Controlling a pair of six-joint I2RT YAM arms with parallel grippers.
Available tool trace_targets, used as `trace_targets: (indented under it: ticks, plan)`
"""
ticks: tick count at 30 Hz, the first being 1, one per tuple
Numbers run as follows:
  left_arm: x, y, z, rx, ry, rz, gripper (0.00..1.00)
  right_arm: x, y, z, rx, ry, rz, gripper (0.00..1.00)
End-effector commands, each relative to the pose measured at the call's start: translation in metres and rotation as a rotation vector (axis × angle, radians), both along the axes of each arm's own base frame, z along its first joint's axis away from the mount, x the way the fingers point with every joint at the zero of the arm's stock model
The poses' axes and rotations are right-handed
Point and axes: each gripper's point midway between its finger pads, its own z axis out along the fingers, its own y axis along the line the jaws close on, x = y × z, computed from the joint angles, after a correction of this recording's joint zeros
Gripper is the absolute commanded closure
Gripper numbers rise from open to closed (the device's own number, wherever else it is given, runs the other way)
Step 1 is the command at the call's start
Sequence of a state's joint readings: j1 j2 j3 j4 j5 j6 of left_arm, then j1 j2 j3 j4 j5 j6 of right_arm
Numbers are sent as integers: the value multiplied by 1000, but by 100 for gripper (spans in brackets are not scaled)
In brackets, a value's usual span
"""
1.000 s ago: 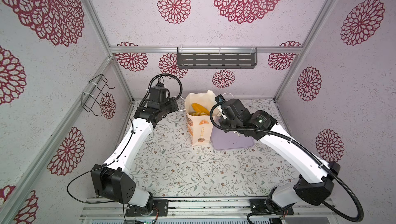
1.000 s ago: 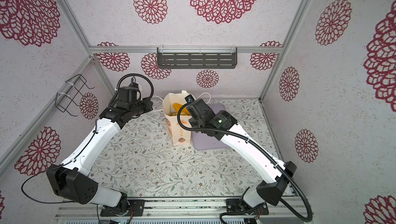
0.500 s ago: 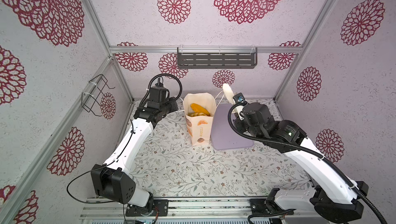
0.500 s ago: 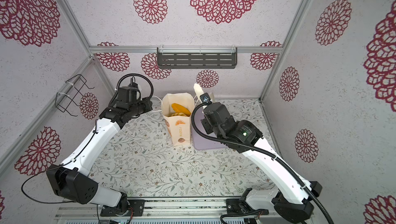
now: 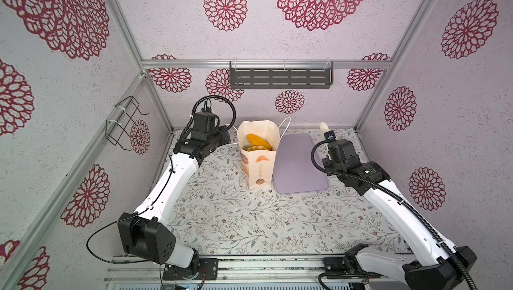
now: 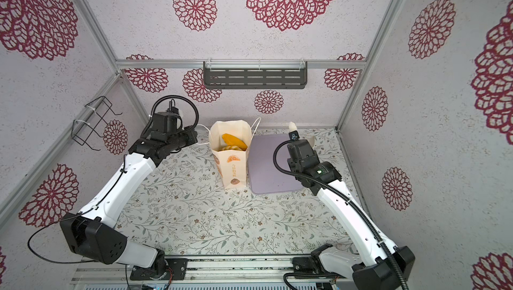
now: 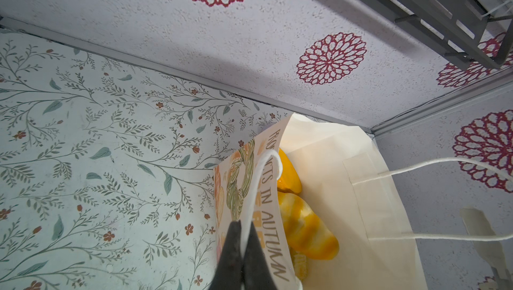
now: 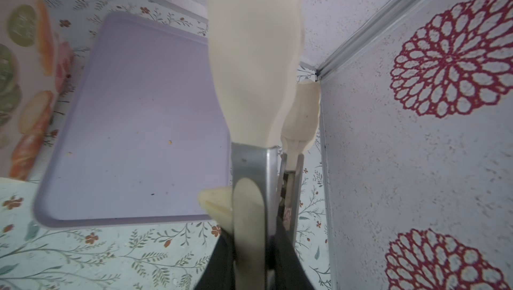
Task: Place the fake bread into the paper bag
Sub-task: 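Raise the tongs from the bag and move them beside the tray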
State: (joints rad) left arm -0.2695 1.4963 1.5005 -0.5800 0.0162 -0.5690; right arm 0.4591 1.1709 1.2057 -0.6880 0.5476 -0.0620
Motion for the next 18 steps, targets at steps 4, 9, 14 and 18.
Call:
trace_targets:
  ticks: [4,9,14,18]
  plan:
    - [-2,2,17,-4,-49,2,100,21,-36,-11,-56,-72,-88,100]
    - [-2,3,16,1,-47,5,100,33,-61,-46,-141,-36,-134,100]
    - [-1,4,13,6,-41,8,100,43,-79,-82,-188,44,-154,100]
    - [-1,4,13,10,-41,9,100,50,-92,-99,-224,75,-182,100]
